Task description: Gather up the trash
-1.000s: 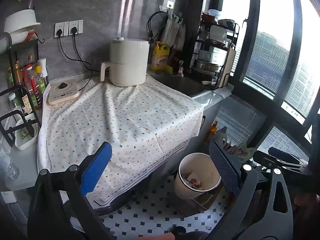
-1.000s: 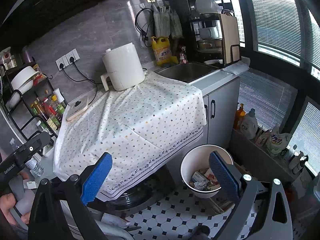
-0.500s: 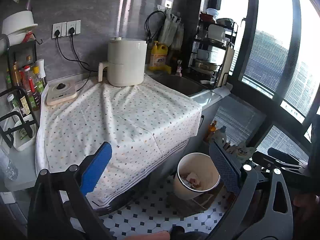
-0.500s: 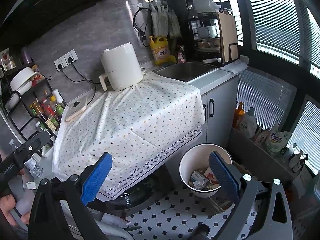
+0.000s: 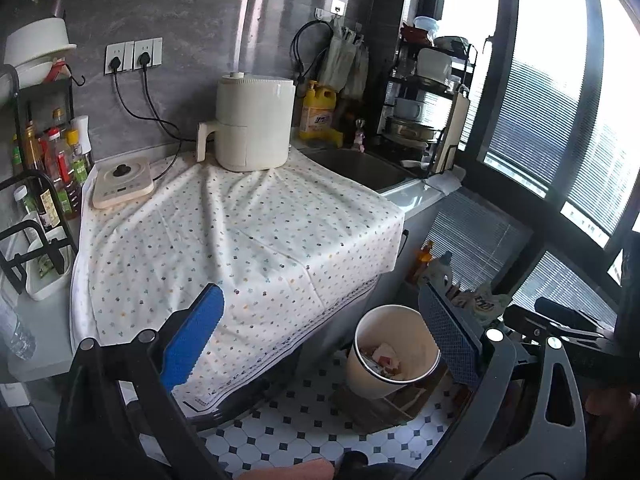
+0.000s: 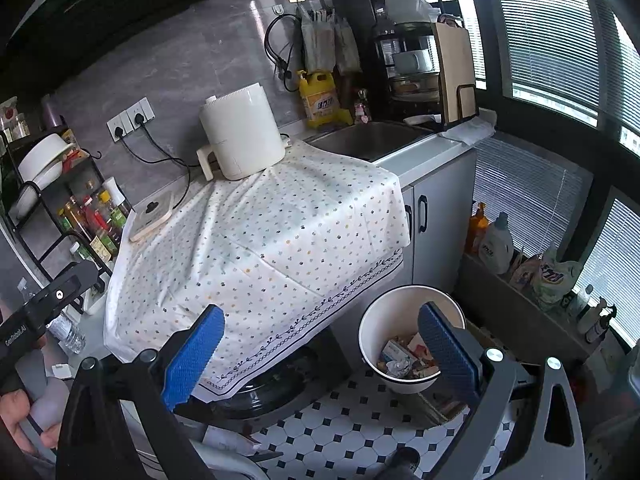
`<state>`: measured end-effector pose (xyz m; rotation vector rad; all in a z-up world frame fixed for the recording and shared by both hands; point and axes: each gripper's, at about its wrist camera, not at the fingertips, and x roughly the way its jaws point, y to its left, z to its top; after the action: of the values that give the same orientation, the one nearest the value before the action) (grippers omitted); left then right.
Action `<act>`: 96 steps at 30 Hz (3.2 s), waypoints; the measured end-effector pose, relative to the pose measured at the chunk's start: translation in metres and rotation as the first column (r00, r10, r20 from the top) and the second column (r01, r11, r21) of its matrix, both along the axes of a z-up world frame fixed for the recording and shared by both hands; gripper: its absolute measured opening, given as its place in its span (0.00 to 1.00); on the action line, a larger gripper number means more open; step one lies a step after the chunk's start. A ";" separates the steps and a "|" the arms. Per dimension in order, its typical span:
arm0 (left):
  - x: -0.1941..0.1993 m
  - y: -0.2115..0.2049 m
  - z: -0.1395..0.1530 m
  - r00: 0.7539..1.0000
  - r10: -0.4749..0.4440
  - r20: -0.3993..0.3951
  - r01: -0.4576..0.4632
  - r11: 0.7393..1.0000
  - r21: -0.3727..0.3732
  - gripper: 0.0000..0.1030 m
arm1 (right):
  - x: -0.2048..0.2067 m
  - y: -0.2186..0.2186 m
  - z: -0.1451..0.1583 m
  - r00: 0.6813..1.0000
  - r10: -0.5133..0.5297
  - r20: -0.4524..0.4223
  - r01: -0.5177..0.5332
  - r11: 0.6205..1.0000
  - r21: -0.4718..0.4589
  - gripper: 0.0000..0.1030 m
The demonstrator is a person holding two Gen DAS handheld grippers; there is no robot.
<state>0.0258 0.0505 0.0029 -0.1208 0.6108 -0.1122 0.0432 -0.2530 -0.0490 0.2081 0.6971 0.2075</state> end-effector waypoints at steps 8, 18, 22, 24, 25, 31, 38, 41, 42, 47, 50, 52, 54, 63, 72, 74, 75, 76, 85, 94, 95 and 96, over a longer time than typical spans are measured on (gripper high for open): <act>0.003 0.000 -0.004 1.000 -0.012 -0.001 0.012 1.000 0.000 0.94 | 0.000 -0.003 -0.001 1.000 -0.006 -0.011 0.006 1.000 -0.005 0.92; 0.011 0.004 -0.009 0.999 -0.040 -0.014 0.040 0.999 -0.015 0.94 | 0.003 -0.001 -0.002 0.999 -0.030 -0.027 0.029 0.999 -0.032 0.92; 0.021 0.020 -0.011 1.000 -0.005 -0.010 0.004 1.000 -0.026 0.94 | 0.021 0.012 -0.005 0.999 -0.006 -0.048 0.003 0.999 -0.048 0.92; 0.029 0.034 -0.014 0.999 0.030 -0.016 -0.030 0.999 -0.038 0.94 | 0.033 0.026 -0.003 0.999 0.026 -0.045 -0.029 0.998 -0.062 0.92; 0.032 0.040 -0.014 0.999 0.042 -0.018 -0.042 0.998 -0.044 0.94 | 0.038 0.033 -0.003 0.998 0.039 -0.046 -0.042 0.997 -0.064 0.92; 0.051 0.086 -0.017 0.986 0.167 -0.026 -0.168 0.985 -0.031 0.94 | 0.087 0.084 -0.009 0.986 0.155 -0.056 -0.159 0.985 -0.067 0.92; 0.084 0.144 -0.012 0.944 0.326 -0.044 -0.327 0.945 -0.009 0.94 | 0.166 0.164 -0.018 0.939 0.332 -0.090 -0.339 0.937 -0.083 0.92; 0.097 0.166 -0.009 0.914 0.402 -0.055 -0.402 0.916 0.006 0.94 | 0.197 0.201 -0.029 0.907 0.405 -0.117 -0.416 0.905 -0.087 0.92; 0.098 0.171 -0.008 0.907 0.418 -0.056 -0.418 0.908 0.006 0.94 | 0.209 0.218 -0.034 0.892 0.435 -0.121 -0.446 0.890 -0.089 0.92; 0.105 0.202 -0.009 0.841 0.534 -0.083 -0.533 0.845 0.032 0.94 | 0.250 0.286 -0.054 0.837 0.533 -0.123 -0.546 0.826 -0.141 0.92; 0.108 0.220 -0.010 0.787 0.609 -0.100 -0.608 0.793 0.044 0.94 | 0.270 0.323 -0.069 0.793 0.590 -0.153 -0.609 0.779 -0.151 0.92; 0.107 0.231 -0.010 0.753 0.648 -0.110 -0.648 0.760 0.042 0.94 | 0.284 0.352 -0.082 0.755 0.632 -0.174 -0.655 0.740 -0.153 0.92; 0.104 0.242 -0.010 0.717 0.686 -0.121 -0.687 0.725 0.038 0.94 | 0.293 0.376 -0.093 0.739 0.646 -0.191 -0.673 0.718 -0.177 0.92; 0.084 0.273 -0.003 0.575 0.808 -0.128 -0.810 0.585 0.053 0.94 | 0.333 0.475 -0.137 0.678 0.692 -0.248 -0.735 0.627 -0.259 0.92; 0.080 0.288 -0.009 0.559 0.818 -0.133 -0.820 0.569 0.053 0.94 | 0.324 0.473 -0.120 0.686 0.693 -0.220 -0.727 0.651 -0.217 0.92; 0.081 0.291 -0.010 0.569 0.812 -0.134 -0.815 0.578 0.043 0.94 | 0.316 0.465 -0.115 0.698 0.688 -0.201 -0.716 0.662 -0.222 0.92; 0.083 0.292 -0.011 0.576 0.807 -0.132 -0.810 0.585 0.041 0.94 | 0.314 0.462 -0.115 0.698 0.688 -0.198 -0.716 0.663 -0.221 0.92; 0.085 0.293 -0.012 0.581 0.803 -0.132 -0.806 0.590 0.041 0.94 | 0.313 0.458 -0.114 0.699 0.687 -0.198 -0.715 0.664 -0.220 0.92; 0.101 0.302 -0.018 0.601 0.788 -0.135 -0.791 0.611 0.042 0.94 | 0.325 0.462 -0.123 0.725 0.659 -0.198 -0.687 0.673 -0.274 0.92; 0.105 0.316 -0.018 0.583 0.801 -0.133 -0.804 0.593 0.049 0.94 | 0.339 0.504 -0.135 0.714 0.670 -0.203 -0.697 0.653 -0.297 0.92; 0.105 0.315 -0.017 0.584 0.803 -0.118 -0.803 0.593 0.058 0.94 | 0.341 0.506 -0.135 0.712 0.672 -0.203 -0.700 0.655 -0.285 0.93; 0.105 0.315 -0.016 0.578 0.808 -0.111 -0.807 0.587 0.067 0.94 | 0.343 0.508 -0.136 0.711 0.674 -0.202 -0.702 0.659 -0.271 0.93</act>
<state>0.1303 0.3659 -0.0127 -0.3966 0.6354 0.8179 0.3858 0.2553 -0.1853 -0.3988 0.8629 0.8180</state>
